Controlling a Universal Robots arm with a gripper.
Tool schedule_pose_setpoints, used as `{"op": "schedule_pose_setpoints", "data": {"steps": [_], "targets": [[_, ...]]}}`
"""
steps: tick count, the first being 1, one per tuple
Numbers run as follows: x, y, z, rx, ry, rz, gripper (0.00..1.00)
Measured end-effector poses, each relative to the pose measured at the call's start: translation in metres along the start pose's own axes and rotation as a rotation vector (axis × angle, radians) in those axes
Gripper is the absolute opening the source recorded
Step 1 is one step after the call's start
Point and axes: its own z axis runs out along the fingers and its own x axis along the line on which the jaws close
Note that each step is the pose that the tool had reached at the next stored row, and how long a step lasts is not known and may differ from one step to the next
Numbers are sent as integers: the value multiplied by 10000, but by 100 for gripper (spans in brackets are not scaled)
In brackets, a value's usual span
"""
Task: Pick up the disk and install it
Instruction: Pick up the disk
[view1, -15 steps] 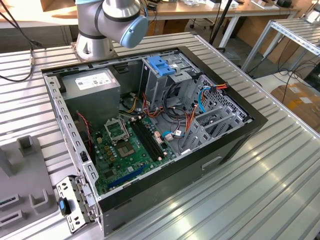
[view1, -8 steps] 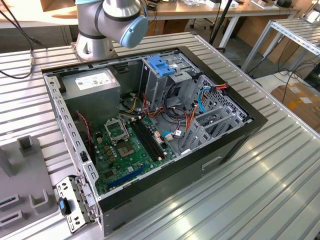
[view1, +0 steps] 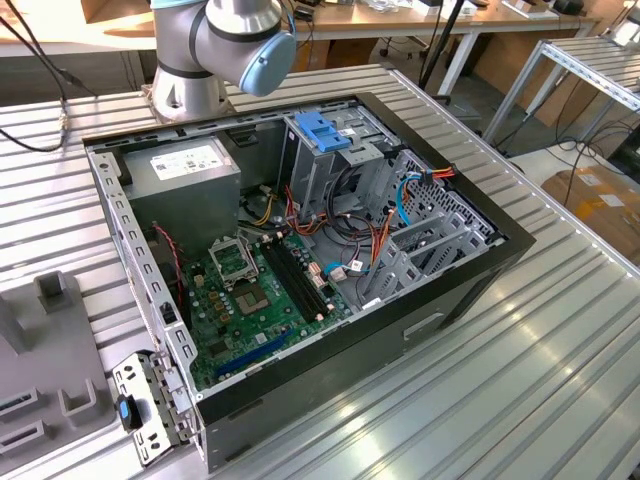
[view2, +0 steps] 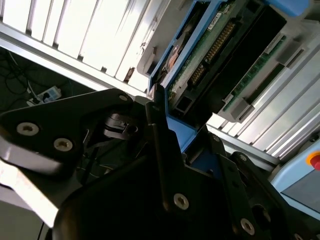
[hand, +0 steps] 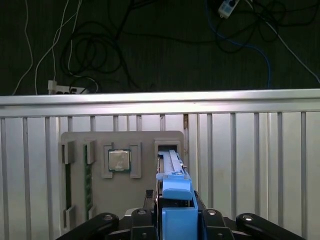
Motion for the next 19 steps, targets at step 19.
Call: {"op": "schedule_pose_setpoints", "data": {"steps": [19], "targets": [[11,-8,-358,0,0,0,36]]}}
